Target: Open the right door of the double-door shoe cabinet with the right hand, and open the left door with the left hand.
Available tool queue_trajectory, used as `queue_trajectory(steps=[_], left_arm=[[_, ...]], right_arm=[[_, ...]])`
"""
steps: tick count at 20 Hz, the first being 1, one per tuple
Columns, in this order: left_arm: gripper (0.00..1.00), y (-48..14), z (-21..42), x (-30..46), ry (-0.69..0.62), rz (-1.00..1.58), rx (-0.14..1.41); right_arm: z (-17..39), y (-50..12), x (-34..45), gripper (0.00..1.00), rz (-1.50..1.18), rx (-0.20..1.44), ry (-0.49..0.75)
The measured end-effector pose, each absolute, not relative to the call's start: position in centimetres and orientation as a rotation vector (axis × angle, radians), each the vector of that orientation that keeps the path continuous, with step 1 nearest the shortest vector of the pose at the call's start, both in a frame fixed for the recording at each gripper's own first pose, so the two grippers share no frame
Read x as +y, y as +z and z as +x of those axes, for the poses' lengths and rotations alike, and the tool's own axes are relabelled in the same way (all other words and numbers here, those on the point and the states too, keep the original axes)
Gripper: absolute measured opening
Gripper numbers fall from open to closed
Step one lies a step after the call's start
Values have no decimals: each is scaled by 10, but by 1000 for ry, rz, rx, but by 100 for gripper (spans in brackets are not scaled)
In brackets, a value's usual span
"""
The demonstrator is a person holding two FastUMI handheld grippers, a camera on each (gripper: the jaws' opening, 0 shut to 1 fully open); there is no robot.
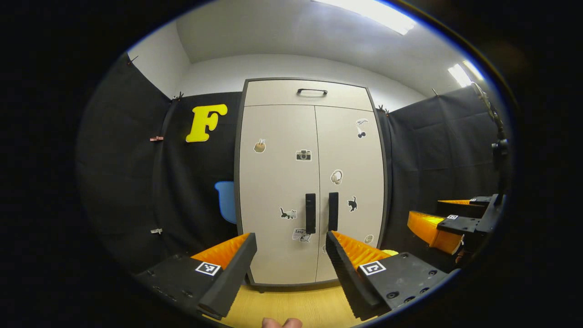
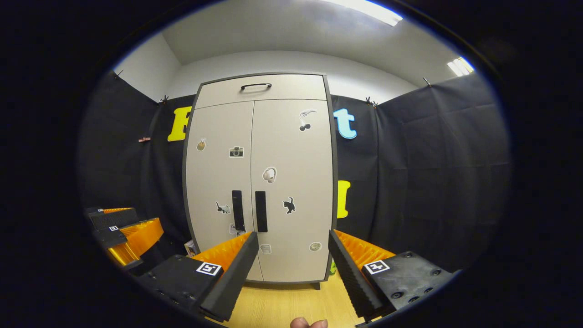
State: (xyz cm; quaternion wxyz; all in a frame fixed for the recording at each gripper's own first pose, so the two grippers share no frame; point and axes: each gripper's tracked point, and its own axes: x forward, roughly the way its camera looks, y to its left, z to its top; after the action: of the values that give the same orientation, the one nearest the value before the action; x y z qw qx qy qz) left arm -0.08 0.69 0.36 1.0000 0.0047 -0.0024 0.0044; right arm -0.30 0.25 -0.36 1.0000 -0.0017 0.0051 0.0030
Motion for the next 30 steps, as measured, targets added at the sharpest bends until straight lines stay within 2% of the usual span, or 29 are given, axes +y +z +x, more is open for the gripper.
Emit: queue_trajectory(steps=[14,30], left_arm=[[95,4,0,9,19,18,-9],[95,-28,14,38,32,21,40]], right_arm=[[6,-7,12,97,6,26,28],[171,-18,76,97,27,1,78]])
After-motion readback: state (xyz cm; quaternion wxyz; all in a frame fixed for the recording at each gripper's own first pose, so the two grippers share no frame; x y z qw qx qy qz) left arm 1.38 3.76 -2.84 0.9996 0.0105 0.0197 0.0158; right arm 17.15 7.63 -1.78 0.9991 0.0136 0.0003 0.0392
